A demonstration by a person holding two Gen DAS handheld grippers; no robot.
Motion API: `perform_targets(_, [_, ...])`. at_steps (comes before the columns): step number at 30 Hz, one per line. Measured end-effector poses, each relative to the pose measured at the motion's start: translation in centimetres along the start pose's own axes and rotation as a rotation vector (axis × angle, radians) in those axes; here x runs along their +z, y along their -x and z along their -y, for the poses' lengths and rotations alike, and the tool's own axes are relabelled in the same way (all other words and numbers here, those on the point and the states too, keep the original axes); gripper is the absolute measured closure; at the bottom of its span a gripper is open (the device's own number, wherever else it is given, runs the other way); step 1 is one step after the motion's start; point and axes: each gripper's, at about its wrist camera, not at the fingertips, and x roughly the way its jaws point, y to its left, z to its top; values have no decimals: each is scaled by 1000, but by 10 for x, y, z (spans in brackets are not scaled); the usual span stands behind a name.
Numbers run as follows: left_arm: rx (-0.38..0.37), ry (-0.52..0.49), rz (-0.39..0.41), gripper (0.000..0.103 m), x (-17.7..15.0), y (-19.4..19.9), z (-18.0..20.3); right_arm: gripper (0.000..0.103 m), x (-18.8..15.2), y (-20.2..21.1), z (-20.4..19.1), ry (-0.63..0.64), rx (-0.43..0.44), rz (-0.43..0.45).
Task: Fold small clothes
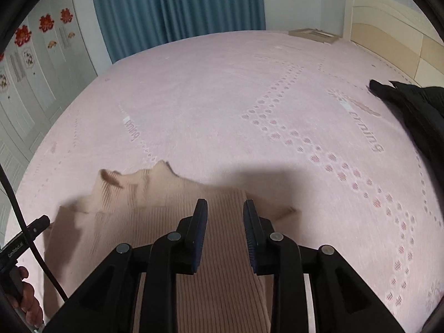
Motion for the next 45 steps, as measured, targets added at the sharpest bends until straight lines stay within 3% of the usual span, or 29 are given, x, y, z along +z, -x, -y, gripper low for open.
perform_targets(3, [17,-1,6,50,-7,-11,-2,76,-18,-15,9,0,9,6])
perform_targets(6, [53,-40,4,50,-6,-17,4,76,-27,-27,15,12,-25,-44])
perform_targets(15, [76,-86,13,50,-10,-23,17,75,-31,-36,14,27,-40,-62])
perform_targets(22, [21,-40,-4,50,-12,-21,3,73,-34,-33,17,9,-33,-69])
perform_targets(30, [-17,24,-26,68,-7,-29,-8,72,-29,-42,19,-14,-12,-87])
perform_targets(36, [1,29,-25,81,-6,-36,-6,73,-26,-54,14,1,-24,-108])
perform_targets(38, [8,32,-21,88,-6,-37,-6,81,-26,-54,13,5,-23,-103])
perform_targets(40, [-2,36,-7,91,-6,-35,-6,96,-26,-51,13,7,-17,-88])
perform_targets(45, [-68,72,88,96,-3,-17,-11,98,-25,-39,15,-3,11,-19])
